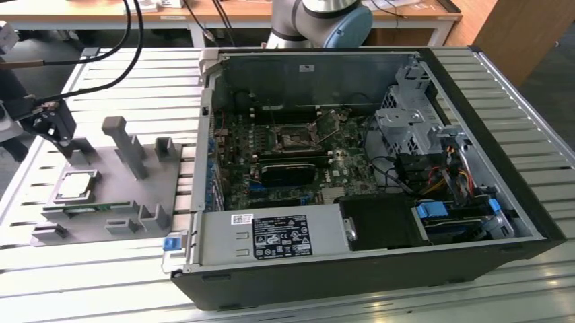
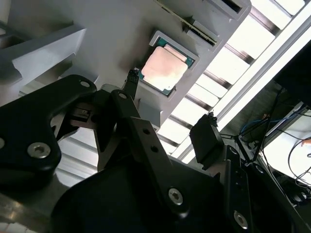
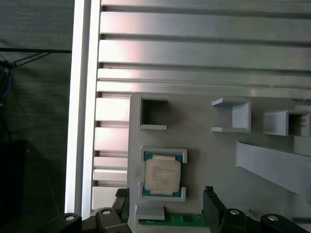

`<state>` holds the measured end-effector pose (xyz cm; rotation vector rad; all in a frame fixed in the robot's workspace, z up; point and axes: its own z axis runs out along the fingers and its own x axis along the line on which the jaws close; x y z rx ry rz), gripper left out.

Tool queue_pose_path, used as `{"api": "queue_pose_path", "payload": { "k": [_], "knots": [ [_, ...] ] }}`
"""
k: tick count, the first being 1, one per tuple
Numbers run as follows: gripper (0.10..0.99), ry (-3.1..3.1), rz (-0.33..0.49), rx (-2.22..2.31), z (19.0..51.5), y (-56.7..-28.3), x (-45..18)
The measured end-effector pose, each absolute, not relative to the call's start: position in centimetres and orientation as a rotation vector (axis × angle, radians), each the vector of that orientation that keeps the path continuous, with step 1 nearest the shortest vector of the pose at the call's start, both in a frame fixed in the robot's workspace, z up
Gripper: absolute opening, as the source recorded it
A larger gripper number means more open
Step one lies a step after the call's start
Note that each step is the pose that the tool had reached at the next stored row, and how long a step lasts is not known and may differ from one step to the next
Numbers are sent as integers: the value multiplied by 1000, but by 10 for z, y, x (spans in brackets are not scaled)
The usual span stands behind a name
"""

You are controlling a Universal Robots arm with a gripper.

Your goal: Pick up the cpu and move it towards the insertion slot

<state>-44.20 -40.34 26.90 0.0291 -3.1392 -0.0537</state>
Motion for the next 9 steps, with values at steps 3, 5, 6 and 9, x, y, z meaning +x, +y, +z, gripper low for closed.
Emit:
{"api": "queue_pose_path", "payload": {
  "k": [3,5,6,9],
  "knots": [
    [706,-3139,-54,29,266,-404,-442],
    [706,-3139,-54,29,264,-404,-442],
    [706,-3139,-54,29,263,-404,-442],
    [706,-3139,-54,29,260,-404,-442]
  ]
}}
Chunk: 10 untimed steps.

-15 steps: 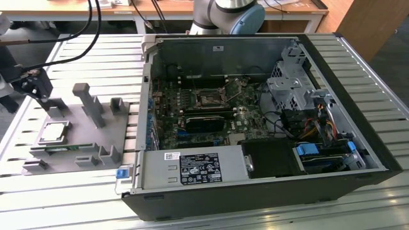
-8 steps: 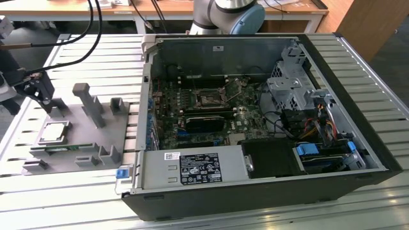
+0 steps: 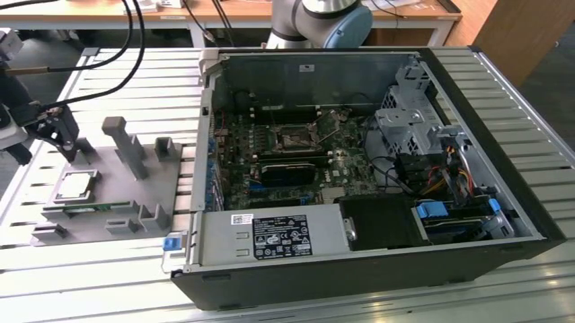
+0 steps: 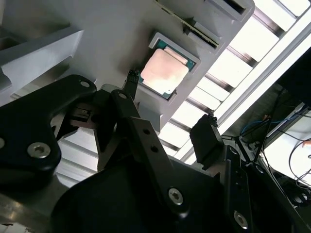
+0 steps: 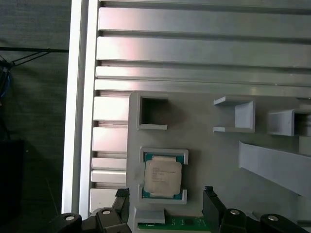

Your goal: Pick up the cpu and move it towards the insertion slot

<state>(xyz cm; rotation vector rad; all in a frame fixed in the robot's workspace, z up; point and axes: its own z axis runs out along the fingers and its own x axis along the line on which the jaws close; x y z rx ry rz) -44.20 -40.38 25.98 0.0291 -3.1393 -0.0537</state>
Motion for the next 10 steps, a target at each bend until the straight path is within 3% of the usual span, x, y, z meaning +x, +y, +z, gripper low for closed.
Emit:
{"api": "queue_pose_path", "payload": {
  "k": [3,4,10],
  "knots": [
    [718,-3139,-54,29,257,-404,-442],
    [780,-3139,-54,29,256,-404,-442],
    [780,-3139,-54,29,249,-404,-442]
  ]
}}
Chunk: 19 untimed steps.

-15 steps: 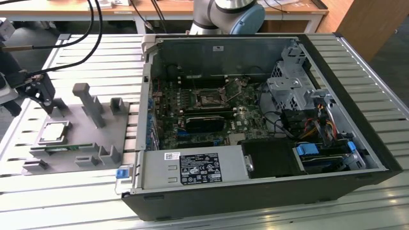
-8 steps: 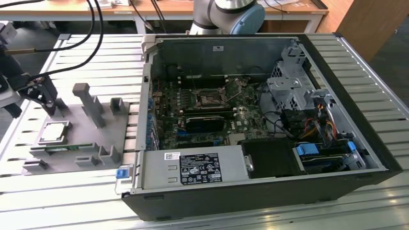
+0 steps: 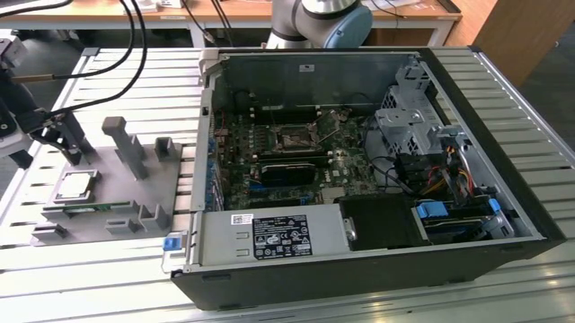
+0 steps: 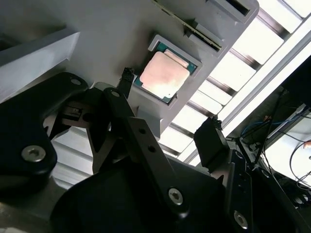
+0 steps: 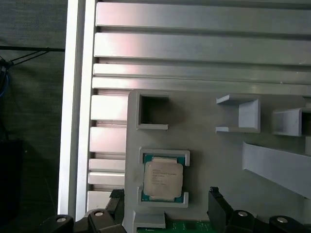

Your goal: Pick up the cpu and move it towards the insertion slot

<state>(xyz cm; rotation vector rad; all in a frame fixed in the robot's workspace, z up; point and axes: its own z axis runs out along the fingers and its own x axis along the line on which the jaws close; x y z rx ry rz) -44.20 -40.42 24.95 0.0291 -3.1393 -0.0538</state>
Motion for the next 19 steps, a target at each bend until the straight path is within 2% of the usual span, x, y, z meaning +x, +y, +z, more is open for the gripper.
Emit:
{"api": "queue_pose_path", "payload": {
  "k": [19],
  "knots": [
    [780,-3139,-54,29,231,-405,-442]
  ]
}}
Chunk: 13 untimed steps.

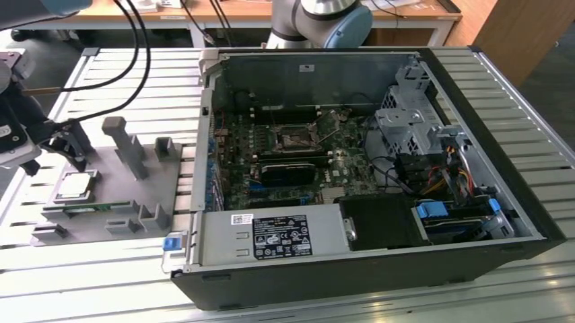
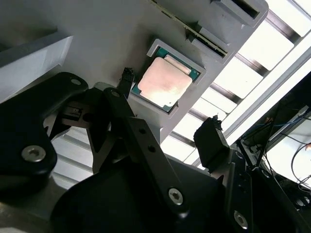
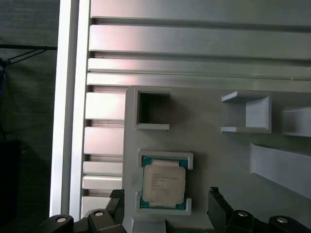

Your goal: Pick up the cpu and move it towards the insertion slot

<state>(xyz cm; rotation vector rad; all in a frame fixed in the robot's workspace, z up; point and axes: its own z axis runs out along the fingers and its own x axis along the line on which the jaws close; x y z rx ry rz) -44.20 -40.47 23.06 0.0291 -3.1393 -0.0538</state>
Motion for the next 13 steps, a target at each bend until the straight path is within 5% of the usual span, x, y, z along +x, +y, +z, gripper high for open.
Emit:
{"api": "queue_pose_path", "payload": {
  "k": [13],
  "knots": [
    [780,-3139,-53,29,219,-405,-442]
  ]
}}
